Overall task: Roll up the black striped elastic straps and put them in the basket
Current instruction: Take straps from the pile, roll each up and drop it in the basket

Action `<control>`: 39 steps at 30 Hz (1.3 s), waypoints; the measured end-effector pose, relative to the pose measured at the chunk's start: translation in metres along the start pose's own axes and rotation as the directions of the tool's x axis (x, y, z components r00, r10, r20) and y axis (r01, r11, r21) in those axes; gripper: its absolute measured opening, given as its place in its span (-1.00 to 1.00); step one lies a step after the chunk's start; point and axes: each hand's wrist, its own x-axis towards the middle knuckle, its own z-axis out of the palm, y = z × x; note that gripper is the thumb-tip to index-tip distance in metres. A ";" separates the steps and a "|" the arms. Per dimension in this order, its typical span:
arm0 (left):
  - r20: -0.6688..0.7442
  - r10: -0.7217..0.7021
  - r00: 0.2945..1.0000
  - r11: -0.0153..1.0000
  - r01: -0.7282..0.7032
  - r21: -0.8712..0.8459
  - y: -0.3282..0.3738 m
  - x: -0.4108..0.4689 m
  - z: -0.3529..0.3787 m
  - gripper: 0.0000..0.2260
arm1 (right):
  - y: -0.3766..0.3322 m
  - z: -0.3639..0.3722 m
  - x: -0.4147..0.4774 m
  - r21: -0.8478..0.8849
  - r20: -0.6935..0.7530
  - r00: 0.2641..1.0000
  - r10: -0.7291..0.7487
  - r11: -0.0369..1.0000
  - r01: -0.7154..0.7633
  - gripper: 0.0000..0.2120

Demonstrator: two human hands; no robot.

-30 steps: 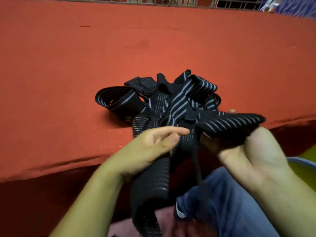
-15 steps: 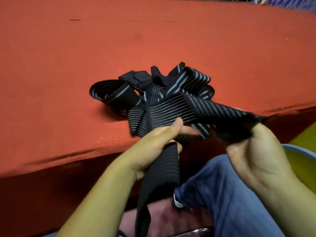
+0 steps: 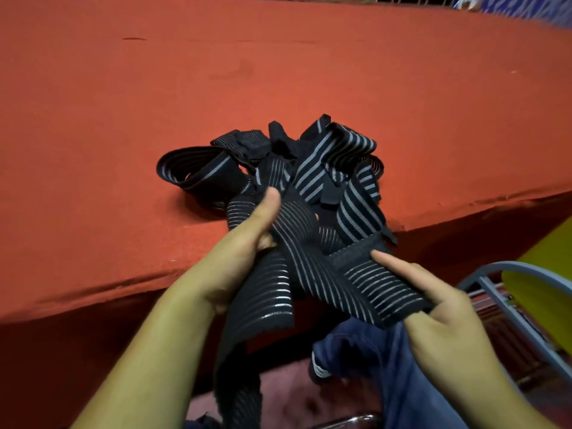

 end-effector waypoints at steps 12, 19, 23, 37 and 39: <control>-0.138 0.300 0.944 0.948 -0.312 -0.070 0.015 -0.005 -0.005 -0.47 | 0.044 0.002 -0.007 -0.184 0.277 0.895 0.350 0.933 -0.308 -0.81; 0.006 0.225 0.974 0.974 -0.224 -0.038 0.007 -0.005 0.002 -0.47 | -0.004 0.003 0.013 -0.055 0.362 0.928 0.088 0.996 -0.073 -0.57; 0.063 0.217 0.974 0.976 -0.218 0.002 -0.001 -0.001 0.004 -0.72 | -0.041 0.024 0.038 0.234 0.220 0.972 -0.080 0.972 0.027 -0.64; -0.176 0.383 0.907 0.924 -0.378 0.063 -0.002 0.007 -0.012 -0.85 | -0.033 0.040 0.031 0.608 0.250 0.935 0.251 0.711 -0.354 -0.72; -0.188 0.414 0.891 0.910 -0.398 0.116 -0.003 0.007 -0.011 -0.76 | -0.038 0.040 0.031 0.643 0.278 0.933 0.229 0.677 -0.358 -0.71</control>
